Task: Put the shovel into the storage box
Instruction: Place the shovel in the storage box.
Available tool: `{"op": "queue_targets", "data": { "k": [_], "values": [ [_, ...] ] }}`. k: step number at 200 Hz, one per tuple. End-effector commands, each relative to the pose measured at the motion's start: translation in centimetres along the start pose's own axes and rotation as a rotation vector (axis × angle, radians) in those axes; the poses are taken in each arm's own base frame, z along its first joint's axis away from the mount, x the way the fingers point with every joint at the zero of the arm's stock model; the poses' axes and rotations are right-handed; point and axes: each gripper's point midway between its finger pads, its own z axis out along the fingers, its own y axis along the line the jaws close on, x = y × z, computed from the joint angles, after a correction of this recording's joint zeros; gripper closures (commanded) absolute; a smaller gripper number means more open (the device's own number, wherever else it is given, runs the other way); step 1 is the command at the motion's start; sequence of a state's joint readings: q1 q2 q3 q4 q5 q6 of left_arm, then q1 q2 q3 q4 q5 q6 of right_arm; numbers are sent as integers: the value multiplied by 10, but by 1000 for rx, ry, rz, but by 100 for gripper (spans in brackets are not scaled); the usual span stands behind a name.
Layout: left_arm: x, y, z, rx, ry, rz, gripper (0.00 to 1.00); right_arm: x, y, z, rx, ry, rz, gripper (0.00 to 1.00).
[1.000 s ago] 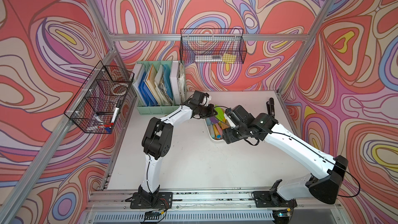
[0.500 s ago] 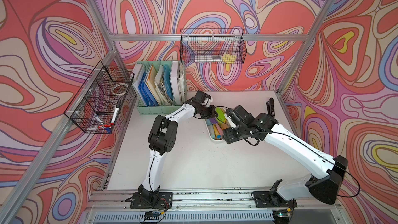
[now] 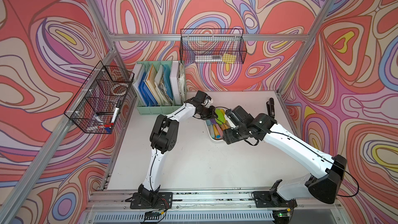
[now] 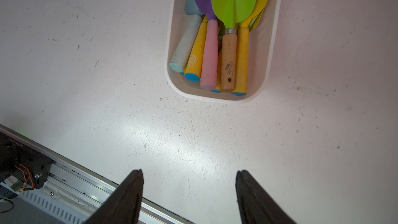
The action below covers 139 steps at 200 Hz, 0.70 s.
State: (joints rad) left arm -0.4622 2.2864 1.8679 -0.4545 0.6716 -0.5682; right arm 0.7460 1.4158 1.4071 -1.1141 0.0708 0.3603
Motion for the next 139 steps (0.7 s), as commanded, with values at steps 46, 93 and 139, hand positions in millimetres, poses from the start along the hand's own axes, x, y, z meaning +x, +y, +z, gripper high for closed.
{"op": "queue_targets", "data": {
  "k": [46, 93, 139],
  "values": [
    [3, 22, 5, -71, 28, -7, 58, 3, -3, 3, 4, 8, 7, 30],
    [-1, 18, -3, -87, 13, 10, 34, 3, -3, 3, 1, 6, 7, 30],
    [-18, 1, -27, -127, -42, 70, 20, 4, -3, 3, 1, 4, 5, 30]
  ]
}}
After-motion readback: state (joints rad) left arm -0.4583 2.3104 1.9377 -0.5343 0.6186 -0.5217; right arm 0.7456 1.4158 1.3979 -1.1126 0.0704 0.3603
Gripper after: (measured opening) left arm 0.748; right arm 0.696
